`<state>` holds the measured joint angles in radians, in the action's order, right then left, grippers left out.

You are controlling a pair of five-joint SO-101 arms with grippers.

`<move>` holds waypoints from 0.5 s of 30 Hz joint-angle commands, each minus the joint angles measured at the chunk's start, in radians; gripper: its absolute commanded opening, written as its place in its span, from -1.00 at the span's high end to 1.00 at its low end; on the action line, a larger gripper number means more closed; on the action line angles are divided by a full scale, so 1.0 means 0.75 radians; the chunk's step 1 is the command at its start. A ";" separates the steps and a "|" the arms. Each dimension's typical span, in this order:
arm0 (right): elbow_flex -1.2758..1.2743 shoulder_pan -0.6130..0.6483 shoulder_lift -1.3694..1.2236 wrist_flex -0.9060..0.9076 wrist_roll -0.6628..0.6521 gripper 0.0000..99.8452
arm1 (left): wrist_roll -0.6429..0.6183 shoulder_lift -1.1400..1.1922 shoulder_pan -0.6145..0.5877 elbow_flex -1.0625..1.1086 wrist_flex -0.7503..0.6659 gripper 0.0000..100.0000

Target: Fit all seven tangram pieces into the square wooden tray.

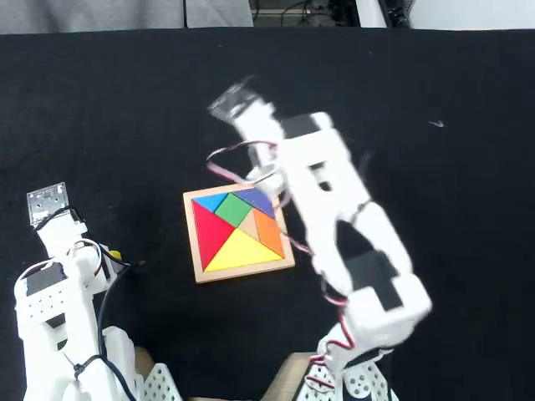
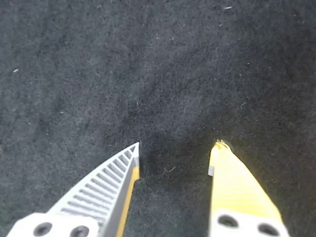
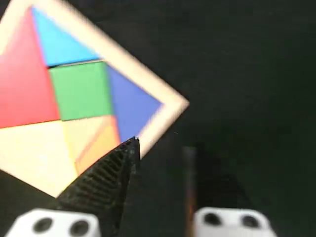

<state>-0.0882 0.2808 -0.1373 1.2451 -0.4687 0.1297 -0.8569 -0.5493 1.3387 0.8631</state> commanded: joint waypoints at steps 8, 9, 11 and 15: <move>-0.369 -0.325 0.609 -0.057 0.092 0.97 | -0.108 -0.025 0.032 -0.128 0.020 0.53; -0.425 -0.348 0.652 -0.092 0.092 0.97 | -0.102 -0.025 0.075 -0.161 -0.014 0.53; -0.510 -0.381 0.752 -0.151 0.096 0.97 | -0.080 -0.025 0.163 -0.251 -0.094 0.53; -0.512 -0.393 1.051 -0.080 0.262 0.97 | -0.078 -0.059 0.316 -0.615 0.027 0.54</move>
<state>-0.4856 0.0092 0.4611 1.1638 -0.3506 0.0713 -0.8569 -0.4204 1.1730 0.8109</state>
